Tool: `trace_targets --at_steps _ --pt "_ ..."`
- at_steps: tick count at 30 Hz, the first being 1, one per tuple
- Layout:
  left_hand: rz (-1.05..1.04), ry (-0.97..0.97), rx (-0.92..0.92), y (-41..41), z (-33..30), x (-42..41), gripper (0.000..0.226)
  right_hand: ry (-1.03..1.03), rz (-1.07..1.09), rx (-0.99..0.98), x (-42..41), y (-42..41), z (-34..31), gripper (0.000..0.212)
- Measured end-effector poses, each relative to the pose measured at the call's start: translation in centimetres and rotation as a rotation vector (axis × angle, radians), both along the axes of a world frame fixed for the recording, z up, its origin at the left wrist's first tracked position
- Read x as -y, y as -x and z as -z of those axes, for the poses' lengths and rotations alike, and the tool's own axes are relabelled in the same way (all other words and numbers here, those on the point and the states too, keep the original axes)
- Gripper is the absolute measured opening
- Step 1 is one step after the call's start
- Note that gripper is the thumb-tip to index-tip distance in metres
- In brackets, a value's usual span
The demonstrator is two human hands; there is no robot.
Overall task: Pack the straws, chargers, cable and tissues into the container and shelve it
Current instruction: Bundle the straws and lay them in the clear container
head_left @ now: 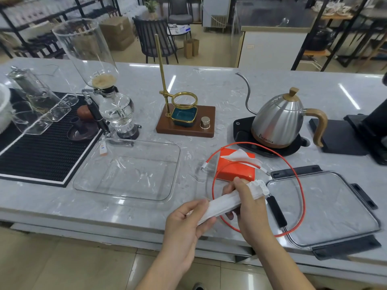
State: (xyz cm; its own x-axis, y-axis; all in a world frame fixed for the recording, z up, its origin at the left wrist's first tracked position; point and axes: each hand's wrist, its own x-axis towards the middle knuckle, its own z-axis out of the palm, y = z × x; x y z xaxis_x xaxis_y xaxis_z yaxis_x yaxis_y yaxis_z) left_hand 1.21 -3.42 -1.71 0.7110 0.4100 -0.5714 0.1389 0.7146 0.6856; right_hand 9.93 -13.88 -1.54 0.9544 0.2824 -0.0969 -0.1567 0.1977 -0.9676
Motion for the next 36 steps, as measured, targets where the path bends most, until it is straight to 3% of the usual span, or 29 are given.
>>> trace_targets --at_steps 4,10,23,36 --pt "-0.006 -0.071 -0.002 0.2 -0.3 0.0 0.027 -0.025 -0.01 -0.04 0.1 0.1 0.0 0.031" --pt "-0.012 -0.143 0.023 0.2 -1.1 -0.3 0.012 -0.083 -0.054 -0.077 0.1 0.2 -0.7 0.03" --pt "-0.01 -0.349 0.071 0.2 -4.8 -4.0 0.014 -0.217 -0.122 -0.105 -0.7 -1.2 -3.0 0.02" --pt "0.091 -0.434 0.031 0.2 -6.6 -15.0 0.013 -0.024 -0.198 -0.046 -7.7 -1.4 -5.1 0.002"
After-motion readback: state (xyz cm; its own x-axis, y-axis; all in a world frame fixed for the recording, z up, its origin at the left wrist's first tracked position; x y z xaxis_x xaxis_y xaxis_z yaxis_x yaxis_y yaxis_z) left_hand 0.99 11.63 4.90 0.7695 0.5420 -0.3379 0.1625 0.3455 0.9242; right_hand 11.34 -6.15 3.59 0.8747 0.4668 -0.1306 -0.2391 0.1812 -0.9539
